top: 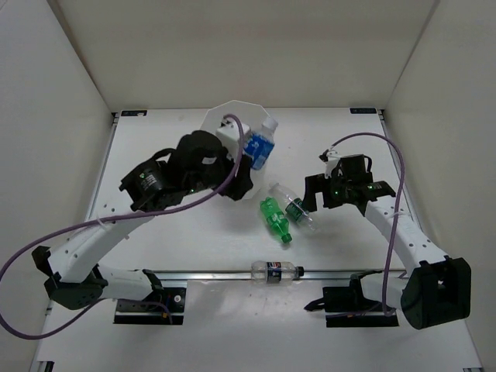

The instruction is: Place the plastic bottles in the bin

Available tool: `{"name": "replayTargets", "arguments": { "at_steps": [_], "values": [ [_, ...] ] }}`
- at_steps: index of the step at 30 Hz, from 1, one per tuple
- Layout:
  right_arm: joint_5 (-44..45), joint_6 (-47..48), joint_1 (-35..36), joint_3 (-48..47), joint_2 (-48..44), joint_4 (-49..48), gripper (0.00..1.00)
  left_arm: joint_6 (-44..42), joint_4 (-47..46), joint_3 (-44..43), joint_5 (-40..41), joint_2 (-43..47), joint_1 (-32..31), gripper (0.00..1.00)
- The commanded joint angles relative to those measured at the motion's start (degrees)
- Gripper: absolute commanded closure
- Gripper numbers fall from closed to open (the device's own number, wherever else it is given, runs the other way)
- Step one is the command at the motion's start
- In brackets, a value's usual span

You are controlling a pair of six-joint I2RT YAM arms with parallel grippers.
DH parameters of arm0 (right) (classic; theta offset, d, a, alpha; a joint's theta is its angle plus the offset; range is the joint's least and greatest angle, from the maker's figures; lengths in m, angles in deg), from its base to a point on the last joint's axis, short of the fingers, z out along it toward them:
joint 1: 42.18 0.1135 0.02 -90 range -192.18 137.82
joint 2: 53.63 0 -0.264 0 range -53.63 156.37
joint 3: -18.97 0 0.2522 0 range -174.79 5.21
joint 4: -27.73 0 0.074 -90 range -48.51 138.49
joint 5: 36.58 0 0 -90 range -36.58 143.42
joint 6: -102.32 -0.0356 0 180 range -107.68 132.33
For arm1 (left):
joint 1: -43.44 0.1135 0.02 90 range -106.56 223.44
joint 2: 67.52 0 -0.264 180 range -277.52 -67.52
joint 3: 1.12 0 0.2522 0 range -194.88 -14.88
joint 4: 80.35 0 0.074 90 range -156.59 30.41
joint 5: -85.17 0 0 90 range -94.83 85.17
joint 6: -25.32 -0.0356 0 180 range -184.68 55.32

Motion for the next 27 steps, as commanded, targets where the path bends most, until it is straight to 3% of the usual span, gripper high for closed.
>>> {"name": "replayTargets", "arguments": {
  "at_steps": [1, 2, 5, 6, 8, 11, 13, 15, 23, 27],
  "values": [
    [-0.81, 2.92, 2.61, -0.27, 1.04, -3.73, 0.01, -1.45, -5.83, -8.01, 7.11, -2.16, 3.92, 0.52],
    [-0.37, 2.75, 3.05, -0.18, 1.13, -3.90, 0.01, 0.20, -7.69, -8.37, 9.39, -2.87, 7.42, 0.60],
    [-0.89, 2.05, 2.01, 0.35, 1.92, -4.25, 0.00, 3.03, -15.33, -8.55, 6.98, -6.82, 16.92, 0.63],
    [-1.24, 1.87, 1.48, 0.09, 1.40, -3.99, 0.01, 3.12, -18.75, -7.68, 7.13, -8.14, 18.25, 0.60],
    [-1.16, 2.22, 0.43, 0.26, 0.69, -3.90, 0.01, 2.43, -23.07, -7.67, 10.27, -11.12, 18.10, 0.59],
    [-1.42, 2.49, -0.45, 0.26, -0.45, -3.64, 0.01, 1.19, -20.64, -15.37, 14.15, -18.31, 16.87, 0.50],
    [-1.34, 3.01, -0.63, 0.43, -1.15, -3.99, 0.01, 1.45, -20.45, -17.85, 15.04, -20.98, 17.04, 0.37],
    [-1.34, 2.93, -0.98, 0.44, -0.89, -3.99, 0.01, 1.71, -19.48, -20.14, 16.18, -23.08, 17.21, 0.02],
    [-1.07, 2.93, 1.12, 0.08, -0.54, -3.72, 0.00, 2.23, -10.88, -25.60, 22.50, -18.10, 15.63, 0.01],
    [-0.29, 2.57, 3.75, 0.26, 0.42, -4.86, 0.01, 7.24, -6.31, -16.67, 23.75, -8.08, 17.74, 0.01]
  ]
}}
